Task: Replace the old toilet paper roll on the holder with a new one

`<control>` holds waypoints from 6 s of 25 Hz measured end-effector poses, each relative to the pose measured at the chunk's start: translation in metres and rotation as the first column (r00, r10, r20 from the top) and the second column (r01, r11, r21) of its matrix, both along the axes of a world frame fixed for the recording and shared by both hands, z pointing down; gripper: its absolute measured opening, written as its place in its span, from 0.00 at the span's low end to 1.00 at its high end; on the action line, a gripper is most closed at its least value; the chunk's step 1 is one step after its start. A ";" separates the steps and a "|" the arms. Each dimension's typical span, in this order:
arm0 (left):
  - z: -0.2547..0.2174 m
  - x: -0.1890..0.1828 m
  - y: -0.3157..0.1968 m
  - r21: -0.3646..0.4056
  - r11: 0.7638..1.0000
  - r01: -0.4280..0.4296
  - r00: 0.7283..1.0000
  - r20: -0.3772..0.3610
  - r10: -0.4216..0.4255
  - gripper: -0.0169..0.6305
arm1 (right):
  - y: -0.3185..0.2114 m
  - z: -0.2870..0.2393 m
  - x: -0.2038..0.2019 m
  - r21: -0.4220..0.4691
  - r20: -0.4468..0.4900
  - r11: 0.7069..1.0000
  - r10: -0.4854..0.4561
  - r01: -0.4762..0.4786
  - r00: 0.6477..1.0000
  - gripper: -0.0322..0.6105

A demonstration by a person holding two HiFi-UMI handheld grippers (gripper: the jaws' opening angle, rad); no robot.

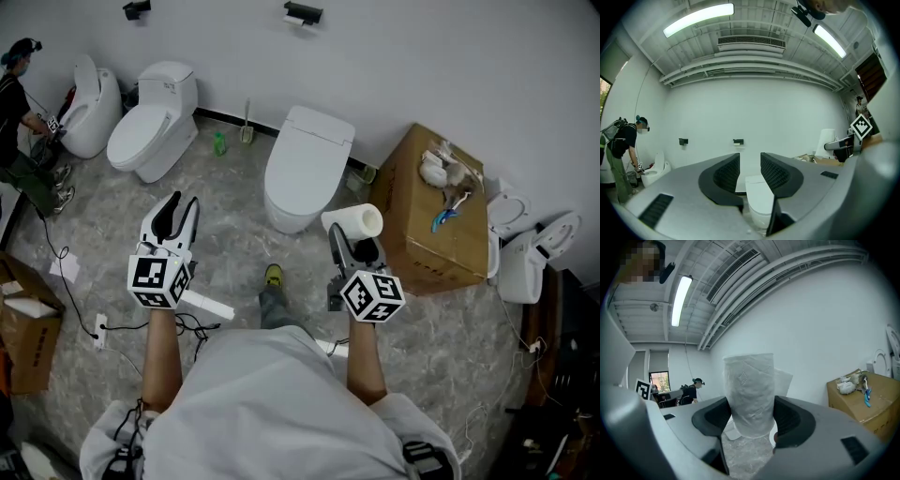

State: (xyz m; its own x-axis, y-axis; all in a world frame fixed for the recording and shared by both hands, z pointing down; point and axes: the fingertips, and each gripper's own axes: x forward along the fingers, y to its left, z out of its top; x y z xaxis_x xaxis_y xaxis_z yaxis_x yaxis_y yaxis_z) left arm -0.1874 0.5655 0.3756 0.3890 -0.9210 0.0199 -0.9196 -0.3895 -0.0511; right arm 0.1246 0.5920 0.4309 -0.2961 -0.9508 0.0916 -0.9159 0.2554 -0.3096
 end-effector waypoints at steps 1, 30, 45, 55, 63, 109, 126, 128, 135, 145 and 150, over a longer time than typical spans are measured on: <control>0.002 0.001 -0.009 -0.002 1.000 0.000 1.000 0.004 0.000 0.24 | -0.009 0.002 0.001 0.001 0.003 1.000 -0.001 0.001 1.000 0.49; 0.013 0.066 -0.383 -0.050 0.998 0.027 0.999 0.040 -0.025 0.26 | -0.399 0.019 0.044 -0.059 0.023 0.991 -0.119 0.120 0.993 0.49; 0.035 0.043 -0.526 -0.047 0.997 -0.056 0.998 0.040 0.058 0.26 | -0.522 0.043 0.022 -0.069 0.075 0.997 -0.031 0.037 0.997 0.49; 0.040 -0.010 -0.685 -0.109 0.984 -0.143 0.988 0.036 0.148 0.26 | -0.663 0.040 -0.033 -0.127 0.084 0.991 0.058 -0.047 0.995 0.49; 0.026 -0.052 -0.821 -0.130 0.963 -0.236 0.970 0.033 0.242 0.26 | -0.776 0.025 -0.089 -0.160 0.102 0.980 0.135 -0.117 0.986 0.49; 0.063 0.217 -1.135 -0.152 0.858 -0.491 0.648 0.595 0.476 0.27 | -1.037 0.073 0.108 -0.208 0.298 0.931 0.351 -0.299 0.888 0.49; 0.087 0.263 -1.156 -0.132 0.848 -0.513 0.375 0.855 0.359 0.31 | -1.025 0.095 0.150 -0.245 0.343 0.894 0.441 -0.374 0.829 0.49; 0.089 0.264 -1.159 -0.133 0.852 -0.506 0.372 0.857 0.355 0.32 | -1.025 0.096 0.150 -0.246 0.344 0.895 0.440 -0.372 0.830 0.49; 0.099 0.270 -1.164 -0.112 0.859 -0.500 0.290 0.913 0.288 0.34 | -1.018 0.100 0.156 -0.246 0.355 0.889 0.454 -0.387 0.817 0.49; 0.097 0.301 -1.150 -0.094 0.830 -0.550 0.282 0.914 0.291 0.36 | -0.996 0.100 0.174 -0.244 0.393 0.864 0.503 -0.440 0.770 0.49; 0.097 0.332 -1.136 -0.081 0.789 -0.610 0.266 0.916 0.300 0.35 | -0.976 0.098 0.183 -0.245 0.403 0.844 0.536 -0.477 0.742 0.49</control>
State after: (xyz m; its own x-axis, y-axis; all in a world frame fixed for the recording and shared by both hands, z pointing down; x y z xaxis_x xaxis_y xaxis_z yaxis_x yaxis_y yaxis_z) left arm 0.1444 -0.5704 0.4727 0.6501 -0.6204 0.4388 0.0308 -0.5555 -0.8310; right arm 0.3079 -0.3843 0.5292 0.1905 -0.9623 0.1941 -0.6550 -0.2719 -0.7050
